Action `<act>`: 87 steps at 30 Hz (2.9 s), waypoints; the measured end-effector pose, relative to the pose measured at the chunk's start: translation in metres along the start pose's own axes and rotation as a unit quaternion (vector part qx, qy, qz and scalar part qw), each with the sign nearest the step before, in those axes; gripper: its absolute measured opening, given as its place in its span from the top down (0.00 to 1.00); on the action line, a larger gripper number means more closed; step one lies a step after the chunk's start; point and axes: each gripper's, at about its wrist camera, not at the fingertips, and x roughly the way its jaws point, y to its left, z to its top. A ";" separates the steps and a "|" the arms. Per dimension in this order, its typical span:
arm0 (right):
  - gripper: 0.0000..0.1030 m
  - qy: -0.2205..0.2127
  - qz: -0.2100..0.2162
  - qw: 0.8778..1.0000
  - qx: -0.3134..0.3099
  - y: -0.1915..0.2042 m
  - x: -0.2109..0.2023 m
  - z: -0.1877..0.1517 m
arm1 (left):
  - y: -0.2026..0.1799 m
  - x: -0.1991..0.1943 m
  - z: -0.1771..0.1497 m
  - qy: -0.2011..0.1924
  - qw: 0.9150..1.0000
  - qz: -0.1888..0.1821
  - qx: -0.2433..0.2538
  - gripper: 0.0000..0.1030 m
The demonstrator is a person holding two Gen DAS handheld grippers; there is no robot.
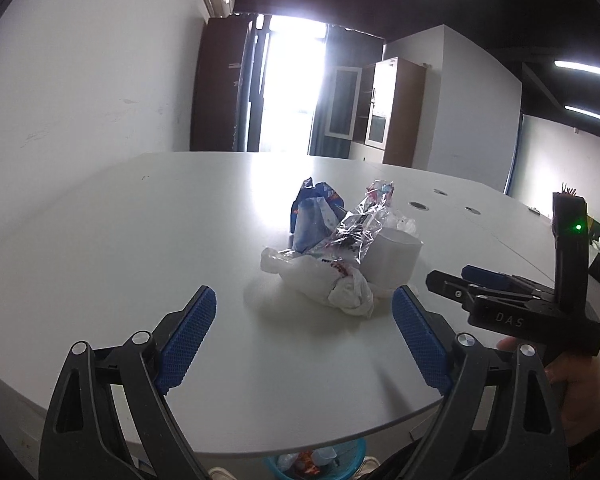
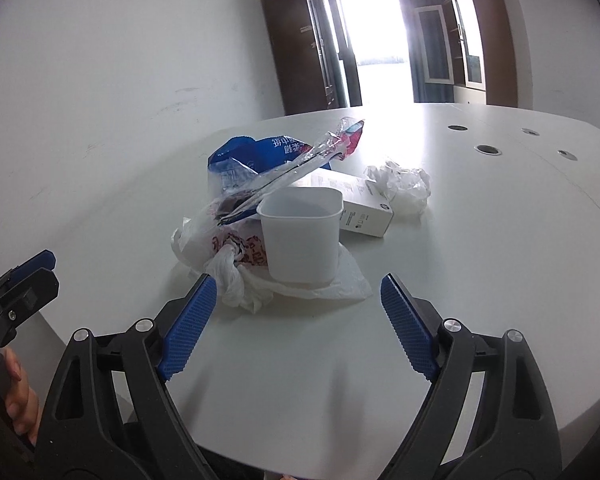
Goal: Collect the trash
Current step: 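Close the right tool on the second white cup, then close the left tool on the clear plastic wrapper beside the cup, then carry the clear wrapper and white cup in both tools over the wastebasket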
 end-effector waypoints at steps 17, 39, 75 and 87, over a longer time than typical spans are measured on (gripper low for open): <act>0.43 0.060 0.009 0.998 0.028 -0.003 0.078 0.026 | -0.001 0.044 0.011 0.048 0.997 0.006 0.064 0.14; 0.46 0.073 0.050 0.994 0.065 -0.046 0.064 0.026 | -0.048 0.108 0.028 0.096 0.984 -0.003 0.149 0.52; 0.46 0.045 0.013 0.997 0.061 -0.082 -0.014 0.007 | -0.093 0.046 0.024 0.025 0.984 -0.044 0.171 1.00; 0.46 0.010 0.024 0.999 0.021 -0.045 -0.084 -0.017 | -0.075 -0.079 0.014 0.006 0.992 -0.095 0.083 1.00</act>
